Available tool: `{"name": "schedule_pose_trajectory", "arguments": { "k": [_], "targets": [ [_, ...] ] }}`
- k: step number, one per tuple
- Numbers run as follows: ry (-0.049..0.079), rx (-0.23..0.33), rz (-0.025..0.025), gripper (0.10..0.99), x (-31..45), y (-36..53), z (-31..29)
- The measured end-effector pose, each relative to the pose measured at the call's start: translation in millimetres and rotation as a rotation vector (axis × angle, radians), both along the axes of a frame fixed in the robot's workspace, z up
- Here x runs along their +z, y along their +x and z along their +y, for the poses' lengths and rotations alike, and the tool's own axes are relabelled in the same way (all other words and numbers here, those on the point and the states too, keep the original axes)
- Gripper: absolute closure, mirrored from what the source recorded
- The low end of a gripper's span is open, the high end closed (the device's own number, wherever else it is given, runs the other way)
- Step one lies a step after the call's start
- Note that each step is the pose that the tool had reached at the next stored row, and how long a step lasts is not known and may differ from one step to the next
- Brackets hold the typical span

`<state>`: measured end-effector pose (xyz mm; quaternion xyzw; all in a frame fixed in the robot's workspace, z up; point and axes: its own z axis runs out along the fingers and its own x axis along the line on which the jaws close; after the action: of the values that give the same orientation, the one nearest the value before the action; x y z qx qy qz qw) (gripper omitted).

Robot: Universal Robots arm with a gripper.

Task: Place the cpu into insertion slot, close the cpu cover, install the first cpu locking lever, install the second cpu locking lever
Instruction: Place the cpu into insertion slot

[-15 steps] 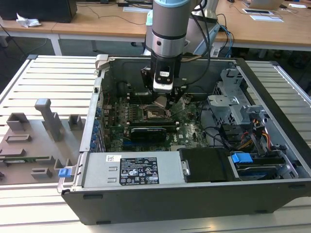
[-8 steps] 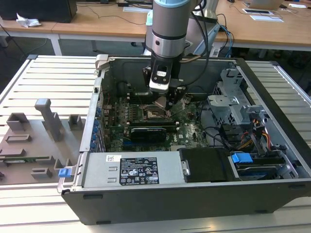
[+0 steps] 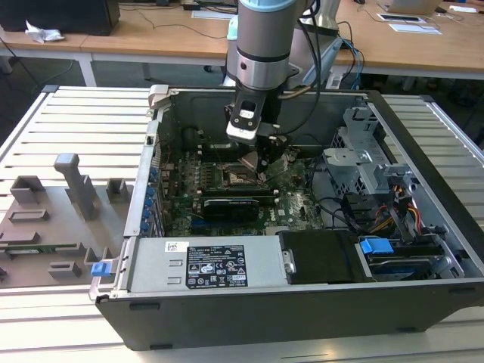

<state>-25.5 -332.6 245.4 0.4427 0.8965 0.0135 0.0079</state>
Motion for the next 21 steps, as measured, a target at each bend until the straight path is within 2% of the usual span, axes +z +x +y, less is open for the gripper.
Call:
{"name": "schedule_pose_trajectory", "arguments": {
  "k": [12,21],
  "targets": [
    [-0.011,-0.141,-0.0002,0.541,-0.8,0.8,0.0],
    [-0.025,-0.258,-0.0005,0.541,-1.2,1.1,0.0]
  ]
}}
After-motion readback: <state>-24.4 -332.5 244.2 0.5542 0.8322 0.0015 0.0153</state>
